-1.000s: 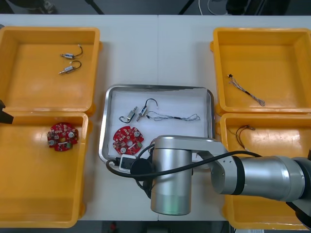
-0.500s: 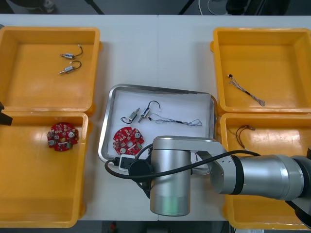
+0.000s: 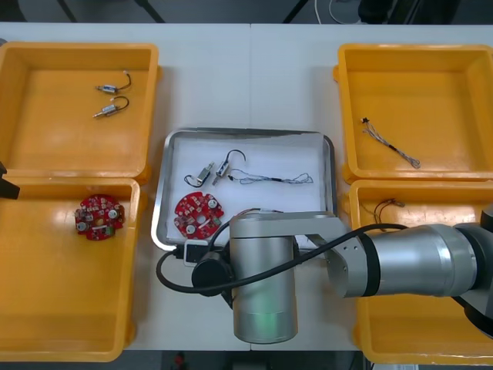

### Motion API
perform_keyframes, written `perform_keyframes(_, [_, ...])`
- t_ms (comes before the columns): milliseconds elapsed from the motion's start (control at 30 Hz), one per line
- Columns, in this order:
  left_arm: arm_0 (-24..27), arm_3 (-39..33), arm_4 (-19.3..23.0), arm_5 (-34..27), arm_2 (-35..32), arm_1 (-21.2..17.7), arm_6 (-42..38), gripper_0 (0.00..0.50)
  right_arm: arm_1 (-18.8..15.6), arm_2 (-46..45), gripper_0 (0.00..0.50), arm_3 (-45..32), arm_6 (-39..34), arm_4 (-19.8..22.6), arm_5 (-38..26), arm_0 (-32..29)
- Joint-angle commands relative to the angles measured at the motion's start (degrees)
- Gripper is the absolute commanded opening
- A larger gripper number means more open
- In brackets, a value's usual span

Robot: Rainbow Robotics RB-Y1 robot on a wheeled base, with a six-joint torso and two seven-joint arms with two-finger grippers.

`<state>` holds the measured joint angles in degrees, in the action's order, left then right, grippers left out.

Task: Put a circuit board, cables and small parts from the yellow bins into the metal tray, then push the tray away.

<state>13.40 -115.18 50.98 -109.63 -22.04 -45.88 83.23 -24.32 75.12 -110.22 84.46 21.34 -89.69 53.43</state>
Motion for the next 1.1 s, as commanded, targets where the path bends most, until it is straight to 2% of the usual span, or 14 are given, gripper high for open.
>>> perform_keyframes(33, [-0.8, -1.8, -0.1, -0.4, -1.6, -2.6, -3.7, 0.500, -0.4, 1.0, 0.000, -0.5, 2.1, -2.1, -0.2, 3.3])
perform_keyframes(467, [-0.8, -1.8, -0.1, -0.4, -1.6, -2.6, -3.7, 0.500, 1.2, 1.0, 0.000, 5.6, 2.6, -6.8, -0.2, 7.6])
perform_keyframes(700, [-0.8, -1.8, -0.1, -0.4, -1.6, -2.6, -3.7, 0.500, 2.5, 0.6, 0.000, 7.9, 3.1, -7.9, -0.1, 10.1])
perform_keyframes(1100, [-0.8, -1.8, -0.1, -0.4, -1.6, -2.6, -3.7, 0.500, 2.7, 0.6, 0.000, 12.5, 6.9, -13.8, 1.4, 12.6])
